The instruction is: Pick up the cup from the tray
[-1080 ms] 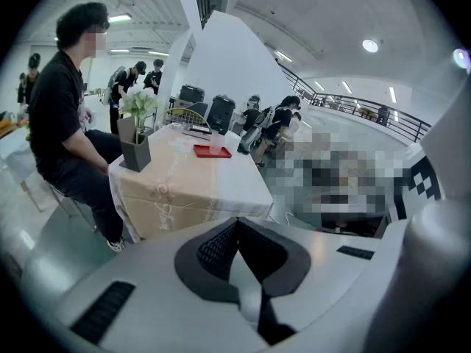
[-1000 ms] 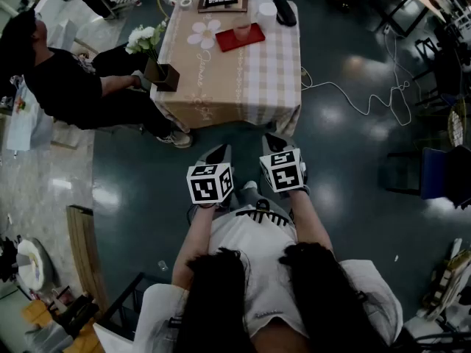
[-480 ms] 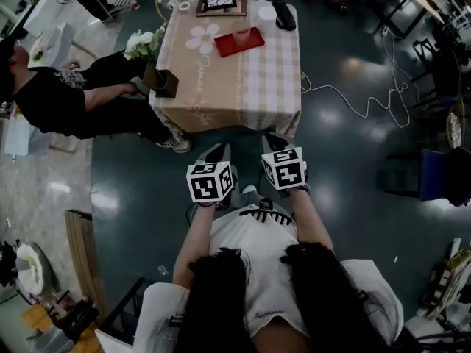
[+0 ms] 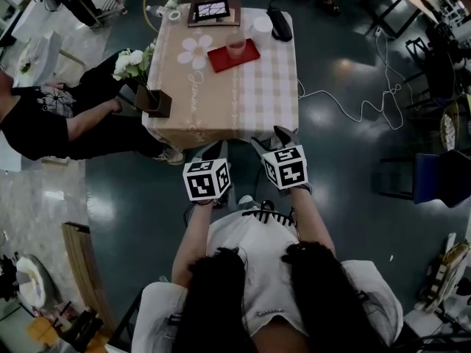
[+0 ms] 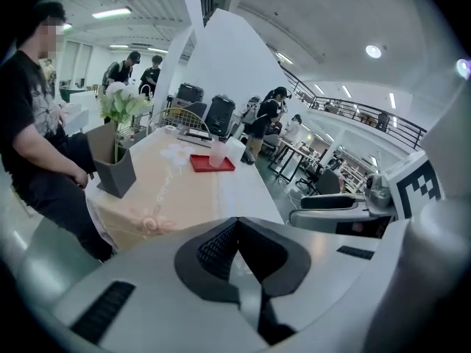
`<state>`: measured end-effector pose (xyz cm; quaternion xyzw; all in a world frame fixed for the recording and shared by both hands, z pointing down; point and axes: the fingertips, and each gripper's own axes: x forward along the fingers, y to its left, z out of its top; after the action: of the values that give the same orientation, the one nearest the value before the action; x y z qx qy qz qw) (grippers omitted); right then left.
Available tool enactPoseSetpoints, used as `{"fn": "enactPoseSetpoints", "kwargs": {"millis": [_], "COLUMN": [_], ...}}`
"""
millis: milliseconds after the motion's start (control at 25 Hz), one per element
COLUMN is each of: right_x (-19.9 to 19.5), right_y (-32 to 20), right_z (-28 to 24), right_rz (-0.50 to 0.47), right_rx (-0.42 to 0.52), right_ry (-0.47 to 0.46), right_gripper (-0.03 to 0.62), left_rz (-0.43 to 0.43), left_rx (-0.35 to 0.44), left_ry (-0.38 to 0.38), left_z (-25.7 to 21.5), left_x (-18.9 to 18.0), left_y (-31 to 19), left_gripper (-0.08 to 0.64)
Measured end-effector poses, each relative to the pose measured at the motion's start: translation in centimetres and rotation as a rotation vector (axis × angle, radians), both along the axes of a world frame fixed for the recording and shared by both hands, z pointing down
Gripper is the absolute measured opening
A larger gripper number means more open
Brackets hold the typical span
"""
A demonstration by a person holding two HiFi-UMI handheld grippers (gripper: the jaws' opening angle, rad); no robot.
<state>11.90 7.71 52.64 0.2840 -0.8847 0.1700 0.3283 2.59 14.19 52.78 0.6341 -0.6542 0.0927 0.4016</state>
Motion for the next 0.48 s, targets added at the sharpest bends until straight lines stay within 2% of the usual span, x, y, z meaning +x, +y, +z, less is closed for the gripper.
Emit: {"fn": "enactPoseSetpoints", "kwargs": {"millis": [480], "right_x": [-5.0], "right_y": [-6.8], "right_z": [-0.3], "right_rz": [0.034], "right_rx": [-0.007], "right_ry": [0.029], "right_gripper": [0.327], "left_rz": [0.037], "left_rx": [-0.042], "left_ry": [0.028], "left_z": [0.8], "left_x": [-5.5], "left_y": [-7.0], "left_gripper": [0.005]}}
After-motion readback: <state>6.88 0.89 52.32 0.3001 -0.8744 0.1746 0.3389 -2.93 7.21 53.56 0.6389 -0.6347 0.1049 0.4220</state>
